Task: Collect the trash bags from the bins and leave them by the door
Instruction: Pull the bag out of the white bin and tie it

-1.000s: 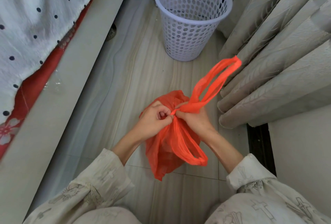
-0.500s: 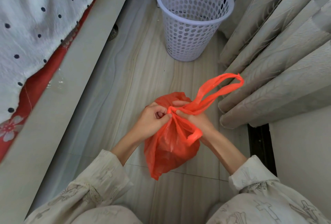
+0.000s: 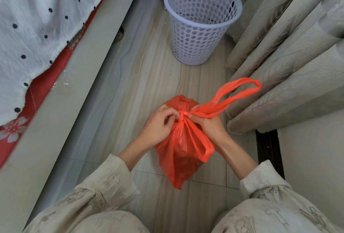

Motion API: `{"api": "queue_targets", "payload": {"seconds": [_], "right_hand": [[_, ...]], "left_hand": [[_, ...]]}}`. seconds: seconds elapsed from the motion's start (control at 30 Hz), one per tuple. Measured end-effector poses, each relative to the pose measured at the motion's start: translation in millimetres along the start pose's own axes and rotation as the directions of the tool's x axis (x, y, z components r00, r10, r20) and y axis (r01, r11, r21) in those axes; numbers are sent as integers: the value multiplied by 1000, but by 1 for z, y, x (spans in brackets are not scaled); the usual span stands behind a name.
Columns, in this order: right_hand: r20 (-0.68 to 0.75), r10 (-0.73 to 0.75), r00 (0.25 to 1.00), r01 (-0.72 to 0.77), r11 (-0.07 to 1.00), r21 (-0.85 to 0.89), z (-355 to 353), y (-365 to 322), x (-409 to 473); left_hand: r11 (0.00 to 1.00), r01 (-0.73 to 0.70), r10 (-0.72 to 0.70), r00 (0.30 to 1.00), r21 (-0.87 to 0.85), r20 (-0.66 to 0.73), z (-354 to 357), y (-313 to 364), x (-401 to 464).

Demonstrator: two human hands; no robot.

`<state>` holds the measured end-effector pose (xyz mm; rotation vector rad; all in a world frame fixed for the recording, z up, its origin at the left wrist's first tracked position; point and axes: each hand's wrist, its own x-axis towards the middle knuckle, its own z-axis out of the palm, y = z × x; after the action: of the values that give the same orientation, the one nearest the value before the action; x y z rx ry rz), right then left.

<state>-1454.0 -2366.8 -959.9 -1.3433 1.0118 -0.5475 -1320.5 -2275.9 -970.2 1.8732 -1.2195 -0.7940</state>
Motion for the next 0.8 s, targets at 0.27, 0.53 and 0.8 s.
{"api": "queue_targets", "payload": {"seconds": [0.27,0.53,0.8], "right_hand": [[24,106,994,-107,993,47,2,5,-8],[98,22,995,-11,994,-111,-4,-7,-6],[-56,46,997,-60,956,-287,-1,-8,2]], "left_hand": [[998,52,-50,997,-35,67,-5,-4,1],[934,-106,81,993,342,87,-14,7,0],[976,-132,151,983,172,-103,-11,10,-5]]}}
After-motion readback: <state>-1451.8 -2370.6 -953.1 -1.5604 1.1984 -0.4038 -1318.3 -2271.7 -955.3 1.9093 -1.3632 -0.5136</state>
